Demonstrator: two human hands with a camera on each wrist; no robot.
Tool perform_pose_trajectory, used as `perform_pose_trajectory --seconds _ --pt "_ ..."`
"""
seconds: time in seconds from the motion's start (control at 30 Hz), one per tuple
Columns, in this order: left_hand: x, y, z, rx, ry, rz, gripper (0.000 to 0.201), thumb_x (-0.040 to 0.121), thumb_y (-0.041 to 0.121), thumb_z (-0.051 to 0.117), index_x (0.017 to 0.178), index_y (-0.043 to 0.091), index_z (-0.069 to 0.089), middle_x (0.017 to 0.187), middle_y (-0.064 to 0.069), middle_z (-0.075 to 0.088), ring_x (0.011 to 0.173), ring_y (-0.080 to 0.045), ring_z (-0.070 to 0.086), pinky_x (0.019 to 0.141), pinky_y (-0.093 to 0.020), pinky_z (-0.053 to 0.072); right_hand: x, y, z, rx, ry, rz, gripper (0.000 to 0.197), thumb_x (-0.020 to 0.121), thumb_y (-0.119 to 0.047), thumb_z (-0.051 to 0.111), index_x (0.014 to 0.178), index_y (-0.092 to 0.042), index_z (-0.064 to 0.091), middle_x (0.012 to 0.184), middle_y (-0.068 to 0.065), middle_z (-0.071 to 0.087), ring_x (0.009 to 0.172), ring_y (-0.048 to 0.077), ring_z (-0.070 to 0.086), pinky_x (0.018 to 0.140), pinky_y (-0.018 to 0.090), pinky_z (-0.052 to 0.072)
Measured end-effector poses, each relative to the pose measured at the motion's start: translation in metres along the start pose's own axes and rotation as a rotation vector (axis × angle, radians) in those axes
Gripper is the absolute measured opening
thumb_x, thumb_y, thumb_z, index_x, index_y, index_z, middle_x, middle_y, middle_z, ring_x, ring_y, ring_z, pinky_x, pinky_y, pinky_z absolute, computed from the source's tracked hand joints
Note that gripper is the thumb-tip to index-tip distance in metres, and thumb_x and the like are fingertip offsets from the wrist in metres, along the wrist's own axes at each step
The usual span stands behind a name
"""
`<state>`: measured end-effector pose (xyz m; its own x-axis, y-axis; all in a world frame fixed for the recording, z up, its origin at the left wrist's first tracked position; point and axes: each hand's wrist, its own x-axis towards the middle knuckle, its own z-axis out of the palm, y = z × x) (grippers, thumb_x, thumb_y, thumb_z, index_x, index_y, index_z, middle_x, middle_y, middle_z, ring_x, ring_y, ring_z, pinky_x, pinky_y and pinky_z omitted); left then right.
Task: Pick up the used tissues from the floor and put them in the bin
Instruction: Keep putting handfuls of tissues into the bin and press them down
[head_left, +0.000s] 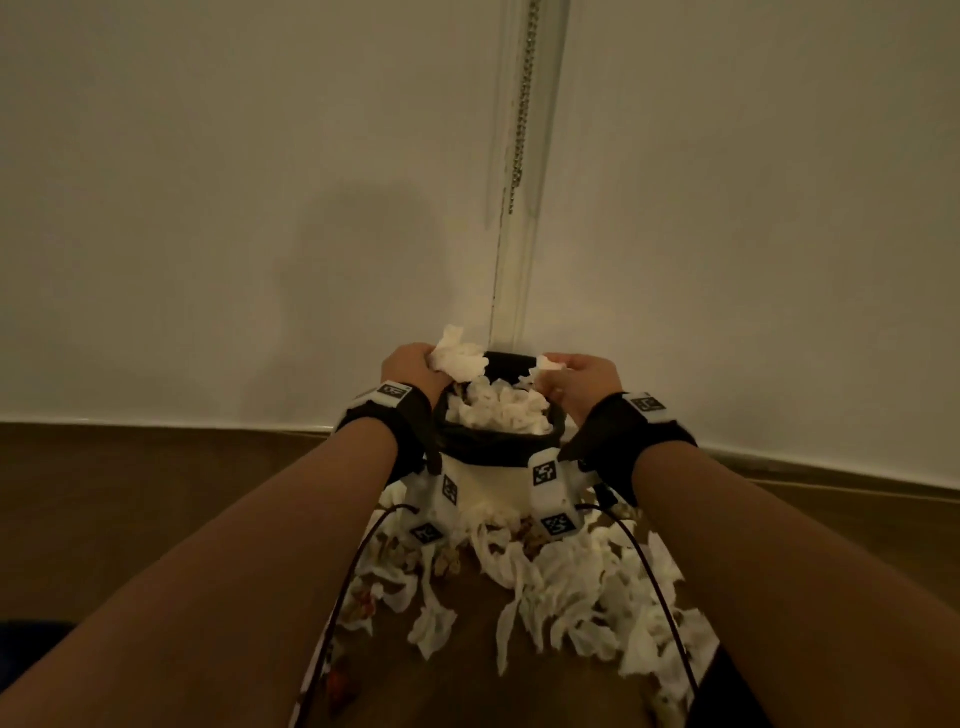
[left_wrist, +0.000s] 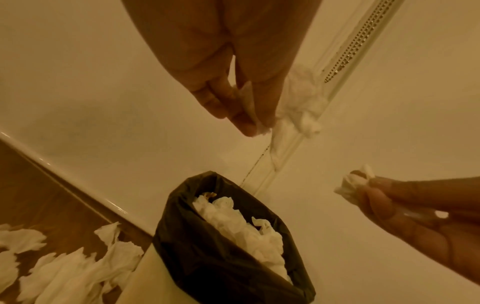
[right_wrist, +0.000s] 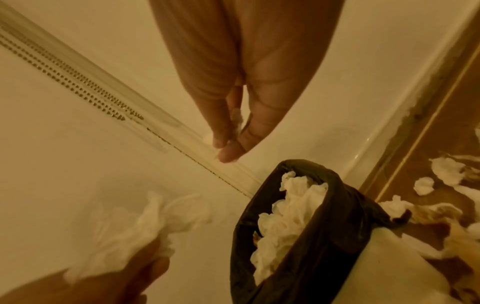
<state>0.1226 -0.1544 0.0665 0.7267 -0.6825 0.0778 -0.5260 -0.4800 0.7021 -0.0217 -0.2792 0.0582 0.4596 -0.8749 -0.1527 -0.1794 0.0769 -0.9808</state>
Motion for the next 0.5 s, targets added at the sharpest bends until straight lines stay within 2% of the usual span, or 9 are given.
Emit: perform_pose_trajectory --seconds 0.07,0.17,0.2,0.27,0.33,0.4,0.43,0.47,0.5 --pt "0.009 0.01 0.017 0.01 -0.012 -0.014 0.023 0.088 0.015 0.058 0.102 0.0 0.068 0.103 -0.021 0.066 0.097 -0.034 0.061 0.073 -0.029 0.042 0.01 0.004 -0.01 0.026 0.025 0.005 0.027 0.082 0.007 0.06 0.107 -0.001 0.067 0.078 0.007 0.065 0.075 0.021 0.066 0.077 0.03 0.057" --pt "0.012 0.011 0.022 0.012 -0.024 -0.054 0.016 0.087 0.012 0.058 0.09 0.001 0.069 0.096 -0.021 0.065 0.092 -0.034 0.061 0.069 -0.029 0.039 0.01 0.002 -0.007 0.015 0.053 -0.002 0.013 0.084 0.0 0.064 0.091 -0.01 0.063 0.073 0.008 0.062 0.058 0.015 0.059 0.05 0.019 0.054" --pt "0.016 0.01 0.025 0.02 -0.023 -0.059 0.012 0.086 0.01 0.059 0.079 0.006 0.066 0.094 -0.021 0.062 0.091 -0.033 0.06 0.069 -0.029 0.039 0.012 0.002 -0.004 0.016 0.071 -0.007 0.013 0.083 -0.001 0.065 0.084 -0.012 0.059 0.073 0.01 0.062 0.056 0.016 0.058 0.05 0.021 0.054" --pt "0.029 0.008 0.038 0.034 0.002 -0.076 0.031 0.085 0.008 0.059 0.06 0.02 0.045 0.096 -0.016 0.054 0.09 -0.031 0.056 0.064 -0.027 0.038 0.023 0.006 -0.001 0.019 0.08 0.004 0.016 0.084 0.0 0.064 0.076 -0.012 0.058 0.079 0.015 0.063 0.061 0.021 0.061 0.063 0.029 0.057" --pt "0.041 0.007 0.051 0.064 0.022 -0.081 0.037 0.087 0.008 0.054 0.059 0.021 0.033 0.094 -0.01 0.046 0.08 -0.025 0.05 0.059 -0.021 0.031 0.036 0.013 0.002 0.004 0.06 0.011 0.007 0.086 0.0 0.062 0.081 -0.005 0.064 0.088 0.02 0.066 0.074 0.026 0.065 0.077 0.035 0.057" --pt "0.05 0.008 0.061 0.117 -0.041 -0.093 0.025 0.092 0.01 0.042 0.068 0.016 0.043 0.089 -0.007 0.047 0.084 -0.024 0.049 0.073 -0.026 0.03 0.049 0.019 0.007 -0.047 0.052 0.016 0.011 0.087 -0.002 0.061 0.095 0.001 0.069 0.097 0.022 0.068 0.085 0.029 0.067 0.083 0.035 0.056" --pt "0.055 0.007 0.066 0.132 -0.078 -0.097 0.016 0.093 0.01 0.038 0.083 0.012 0.051 0.097 -0.008 0.049 0.098 -0.027 0.049 0.083 -0.027 0.028 0.056 0.022 0.01 -0.087 0.047 0.024 0.015 0.088 -0.003 0.06 0.099 0.001 0.07 0.099 0.021 0.069 0.089 0.029 0.068 0.085 0.035 0.056" --pt "0.06 0.005 0.073 0.184 -0.099 -0.099 0.022 0.093 0.011 0.038 0.105 0.007 0.055 0.115 -0.012 0.047 0.112 -0.03 0.045 0.091 -0.027 0.027 0.063 0.025 0.014 -0.14 0.035 0.026 0.017 0.089 -0.004 0.059 0.102 -0.001 0.07 0.101 0.02 0.069 0.094 0.029 0.068 0.088 0.036 0.055" --pt "0.065 0.002 0.079 0.245 -0.138 -0.086 0.034 0.093 0.012 0.04 0.124 0.004 0.048 0.132 -0.015 0.036 0.121 -0.032 0.039 0.098 -0.026 0.028 0.068 0.026 0.019 -0.208 0.016 0.027 0.02 0.09 -0.005 0.057 0.105 -0.003 0.07 0.104 0.019 0.069 0.098 0.029 0.066 0.091 0.037 0.053"
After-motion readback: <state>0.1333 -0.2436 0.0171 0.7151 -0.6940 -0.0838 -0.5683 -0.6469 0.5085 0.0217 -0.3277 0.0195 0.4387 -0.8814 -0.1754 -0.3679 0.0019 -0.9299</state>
